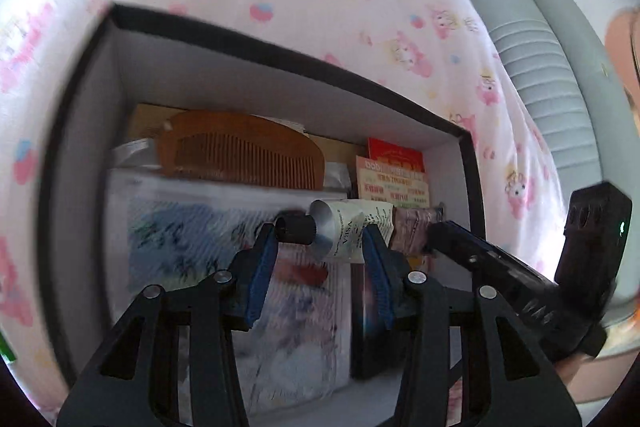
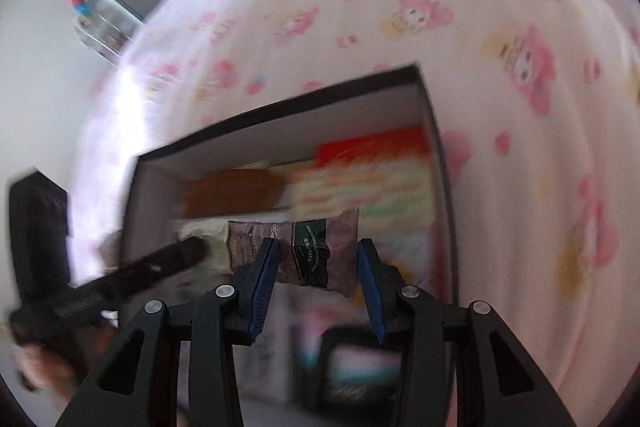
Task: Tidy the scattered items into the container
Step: 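Carry the grey-brown tube over the shoebox and lower it inside, then open the right gripper to release the tube beside the comb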
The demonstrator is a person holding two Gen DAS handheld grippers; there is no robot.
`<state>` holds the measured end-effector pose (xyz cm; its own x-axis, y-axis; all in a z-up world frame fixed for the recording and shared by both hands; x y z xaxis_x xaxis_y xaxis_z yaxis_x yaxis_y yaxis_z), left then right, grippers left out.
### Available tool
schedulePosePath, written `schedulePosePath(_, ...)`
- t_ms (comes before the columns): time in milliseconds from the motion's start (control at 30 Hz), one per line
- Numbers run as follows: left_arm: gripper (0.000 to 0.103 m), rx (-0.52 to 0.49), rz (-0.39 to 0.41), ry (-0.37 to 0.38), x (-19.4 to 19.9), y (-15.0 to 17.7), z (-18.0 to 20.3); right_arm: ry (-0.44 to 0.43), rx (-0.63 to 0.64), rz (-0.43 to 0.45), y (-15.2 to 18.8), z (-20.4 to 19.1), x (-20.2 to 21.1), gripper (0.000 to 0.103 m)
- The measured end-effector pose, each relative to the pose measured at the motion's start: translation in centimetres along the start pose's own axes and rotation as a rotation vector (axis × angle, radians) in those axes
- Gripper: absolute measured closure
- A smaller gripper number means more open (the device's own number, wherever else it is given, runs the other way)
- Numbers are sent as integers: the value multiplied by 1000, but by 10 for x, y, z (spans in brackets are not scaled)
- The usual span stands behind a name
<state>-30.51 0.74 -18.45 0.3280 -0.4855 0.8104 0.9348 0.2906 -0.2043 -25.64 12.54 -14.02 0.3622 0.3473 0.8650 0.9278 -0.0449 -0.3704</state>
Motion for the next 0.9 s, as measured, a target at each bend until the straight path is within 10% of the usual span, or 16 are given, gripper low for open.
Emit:
schedulePosePath(267, 58, -52, -35, -4, -30, -8, 19, 131, 143, 73, -10, -6, -12, 66)
schedulePosePath(500, 59, -7, 132, -79, -3, -16, 3, 86, 118, 89, 6, 1, 15, 68)
schedulePosePath(900, 59, 5, -4, -28, -51, -16, 18, 141, 167, 74, 8, -1, 3, 67)
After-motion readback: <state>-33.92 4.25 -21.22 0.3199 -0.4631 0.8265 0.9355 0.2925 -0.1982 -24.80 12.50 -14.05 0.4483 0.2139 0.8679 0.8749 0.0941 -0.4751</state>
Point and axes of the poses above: each gripper's, at about its wrist camera, not at the fingertips, and x roughly against the way its jaws point, z to its right, y to its underside, the point moved 7 cm from there along -x, roughly the way its jaws point, and after that the axes turned 4 degrees about z, right-handed, at the moved point
